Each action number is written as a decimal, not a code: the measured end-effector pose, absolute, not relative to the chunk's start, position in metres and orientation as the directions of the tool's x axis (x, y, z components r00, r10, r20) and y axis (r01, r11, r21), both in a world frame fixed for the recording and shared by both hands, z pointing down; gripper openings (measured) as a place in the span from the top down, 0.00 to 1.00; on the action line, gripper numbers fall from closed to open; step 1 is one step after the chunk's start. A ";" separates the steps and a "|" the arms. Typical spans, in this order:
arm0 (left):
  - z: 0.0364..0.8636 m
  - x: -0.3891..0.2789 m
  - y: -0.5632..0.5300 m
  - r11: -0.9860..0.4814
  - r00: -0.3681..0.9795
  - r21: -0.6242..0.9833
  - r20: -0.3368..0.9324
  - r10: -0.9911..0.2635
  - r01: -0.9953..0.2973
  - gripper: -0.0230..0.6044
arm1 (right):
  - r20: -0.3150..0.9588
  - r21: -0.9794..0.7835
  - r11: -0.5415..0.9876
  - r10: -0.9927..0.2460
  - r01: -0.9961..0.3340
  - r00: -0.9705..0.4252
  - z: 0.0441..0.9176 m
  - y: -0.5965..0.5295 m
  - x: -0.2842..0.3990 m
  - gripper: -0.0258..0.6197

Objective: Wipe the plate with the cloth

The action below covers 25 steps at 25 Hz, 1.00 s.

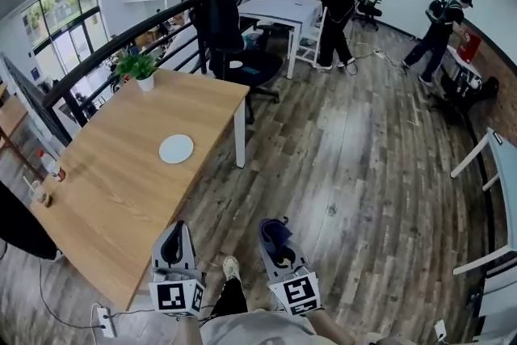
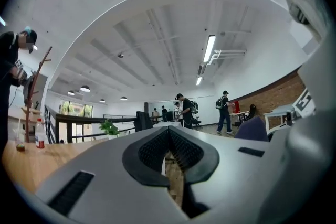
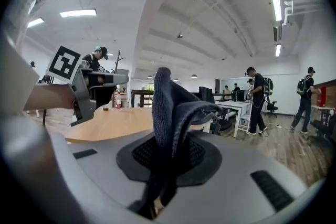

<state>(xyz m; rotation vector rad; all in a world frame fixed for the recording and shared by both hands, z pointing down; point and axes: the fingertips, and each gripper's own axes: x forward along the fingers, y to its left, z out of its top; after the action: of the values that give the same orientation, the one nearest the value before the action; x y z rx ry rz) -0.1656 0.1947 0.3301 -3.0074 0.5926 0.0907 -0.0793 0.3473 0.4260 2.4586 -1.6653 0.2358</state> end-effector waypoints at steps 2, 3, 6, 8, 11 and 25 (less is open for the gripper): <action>0.340 -0.148 0.171 -0.926 0.924 -0.001 -0.075 -0.376 -0.377 0.95 | 0.219 0.047 -0.370 -0.902 -0.928 0.371 0.425 0.324 -0.063 0.87; 0.338 -0.138 0.158 -0.928 0.924 0.009 -0.083 -0.372 -0.373 0.95 | 0.214 0.046 -0.374 -0.902 -0.926 0.375 0.423 0.311 -0.056 0.87; 0.319 -0.106 0.126 -0.937 0.934 -0.038 -0.106 -0.341 -0.347 0.95 | 0.185 0.037 -0.379 -0.907 -0.925 0.379 0.407 0.272 -0.039 0.87; 0.306 -0.087 0.110 -0.945 0.942 -0.061 -0.115 -0.314 -0.322 0.95 | 0.179 0.038 -0.380 -0.907 -0.924 0.381 0.399 0.249 -0.026 0.87; 0.299 -0.068 0.086 -0.946 0.944 -0.056 -0.114 -0.311 -0.318 0.95 | 0.176 0.042 -0.401 -0.898 -0.915 0.402 0.394 0.221 -0.003 0.87; 0.316 -0.084 -0.045 -0.871 0.868 -0.006 -0.087 -0.490 -0.492 0.95 | 0.169 0.090 -0.316 -0.930 -0.944 0.328 0.381 0.100 0.033 0.87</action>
<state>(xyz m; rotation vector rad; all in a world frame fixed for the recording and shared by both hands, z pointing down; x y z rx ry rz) -0.0838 -0.0450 0.3161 -3.0088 0.7907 0.1290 0.0333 0.0996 0.3812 2.4147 -1.7235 0.1272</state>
